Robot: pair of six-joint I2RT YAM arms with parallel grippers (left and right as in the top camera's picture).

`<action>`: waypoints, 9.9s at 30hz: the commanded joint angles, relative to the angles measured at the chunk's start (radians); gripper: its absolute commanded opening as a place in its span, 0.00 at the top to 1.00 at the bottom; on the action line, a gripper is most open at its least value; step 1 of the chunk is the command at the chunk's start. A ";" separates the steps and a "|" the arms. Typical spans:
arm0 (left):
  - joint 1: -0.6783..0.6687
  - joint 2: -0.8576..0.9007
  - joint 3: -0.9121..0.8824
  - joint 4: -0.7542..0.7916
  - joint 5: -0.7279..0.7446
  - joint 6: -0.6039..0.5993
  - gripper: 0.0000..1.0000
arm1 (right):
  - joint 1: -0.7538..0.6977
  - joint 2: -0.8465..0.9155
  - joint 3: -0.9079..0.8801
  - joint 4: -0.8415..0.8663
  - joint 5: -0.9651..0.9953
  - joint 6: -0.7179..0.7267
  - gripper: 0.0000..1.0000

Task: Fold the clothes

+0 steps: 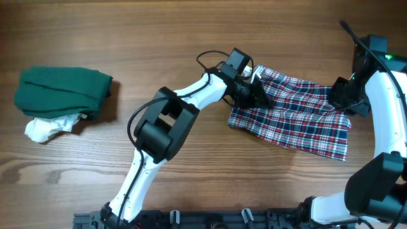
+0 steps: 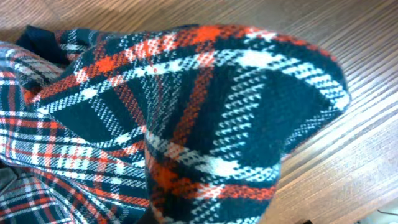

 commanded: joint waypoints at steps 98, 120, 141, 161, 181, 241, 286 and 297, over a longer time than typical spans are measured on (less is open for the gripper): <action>0.000 -0.050 -0.072 -0.223 0.040 0.277 0.18 | 0.130 0.248 -0.299 0.462 -0.491 0.054 0.95; 0.467 -0.665 -0.072 -0.352 -0.068 0.260 0.96 | -0.010 -0.339 -0.214 0.458 -0.779 -0.112 0.92; 1.436 -0.572 -0.108 -0.604 -0.150 0.451 0.96 | -0.010 -0.331 -0.214 0.364 -0.755 -0.106 0.94; 1.485 -0.660 -0.339 -0.758 -0.309 0.367 0.00 | -0.010 -0.331 -0.214 0.343 -0.737 -0.156 0.94; 1.262 -0.739 -0.319 -0.382 -0.731 0.424 0.96 | -0.010 -0.331 -0.214 0.333 -0.742 -0.093 0.94; 0.426 -1.458 -0.153 -0.831 -0.989 0.703 0.00 | 0.098 -0.977 -0.251 0.504 -0.649 -0.467 0.00; 0.426 -1.458 -0.153 -0.832 -0.989 0.703 0.00 | 0.113 -1.653 -1.242 0.755 -0.468 -0.415 0.00; 0.617 -1.840 -0.861 -0.301 -0.710 0.763 0.00 | 0.113 -1.652 -1.242 0.755 -0.468 -0.414 0.00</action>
